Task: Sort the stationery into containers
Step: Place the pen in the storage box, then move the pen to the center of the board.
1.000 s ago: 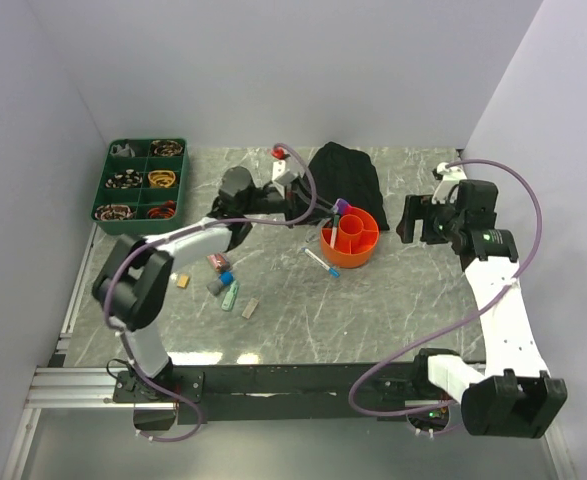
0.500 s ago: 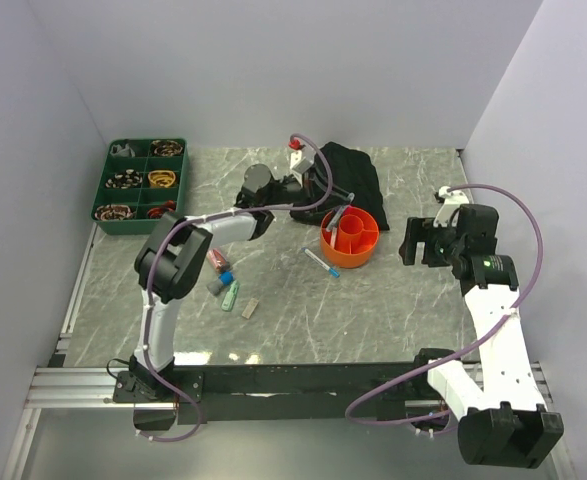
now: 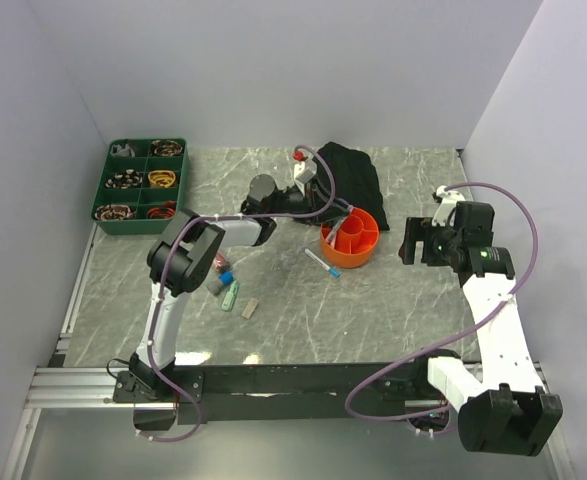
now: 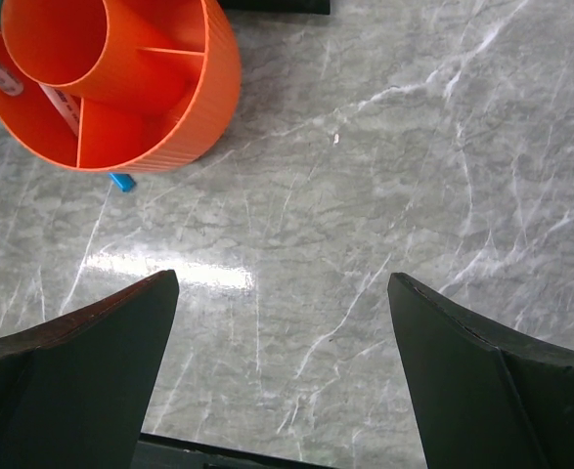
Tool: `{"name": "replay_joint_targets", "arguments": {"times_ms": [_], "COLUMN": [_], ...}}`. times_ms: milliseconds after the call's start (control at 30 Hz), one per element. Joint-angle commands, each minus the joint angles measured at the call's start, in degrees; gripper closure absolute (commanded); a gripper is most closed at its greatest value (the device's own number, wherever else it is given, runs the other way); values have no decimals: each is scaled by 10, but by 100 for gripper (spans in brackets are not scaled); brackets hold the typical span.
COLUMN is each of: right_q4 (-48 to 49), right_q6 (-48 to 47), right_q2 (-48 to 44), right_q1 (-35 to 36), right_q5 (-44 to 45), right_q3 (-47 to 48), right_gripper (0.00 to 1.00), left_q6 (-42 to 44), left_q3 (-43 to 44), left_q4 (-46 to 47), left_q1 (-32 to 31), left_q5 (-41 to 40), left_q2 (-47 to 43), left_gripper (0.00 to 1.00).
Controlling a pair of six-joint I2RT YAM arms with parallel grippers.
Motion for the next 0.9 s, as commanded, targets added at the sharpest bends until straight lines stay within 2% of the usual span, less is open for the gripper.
{"name": "replay_joint_targets", "arguments": {"times_ms": [0,100,233,267,333,367,400,433,500,600,633,867], "right_q4": [6,12,23,23,18,15,7,2,-5,0,2,-13], "right_q6": [-2,-2,7,7,4,-8,-18,-29,-58,-73,-74,-95], "right_q2": [9,5,-4,-7,-14,-17,-18,-18,-18,-10,-4,20], "right_q1": [-5,-5,-5,-5,-5,-5,-5,-5,-4,-4,-4,-4], "right_q5": [-7,-8,-22,-25,-24,-26,-29,-36,-40,-43,-43,-33], "right_q3": [30,32,11,11,16,18,19,19,19,16,16,45], "right_gripper": [4,3,3,3,3,3,3,3,2,2,2,4], "left_q6": [-14,1,24,41,270,435,751,861,1002,1098,1104,1068], "left_q3": [-25,-65,-107,-113,-88,-59,-4,10,34,58,62,113], "left_q4": [48,19,-68,-177,-428,-635,-943,-1060,-1209,-1281,-1276,-1175], "left_q1": [16,40,95,105,120,118,113,103,105,110,110,95], "left_q5": [31,48,89,100,126,112,67,39,8,-9,1,29], "left_q2": [-53,-110,-186,-208,-282,-300,-310,-305,-278,-219,-204,-104], "left_gripper": [66,53,42,41,39,39,38,38,42,49,50,52]}}
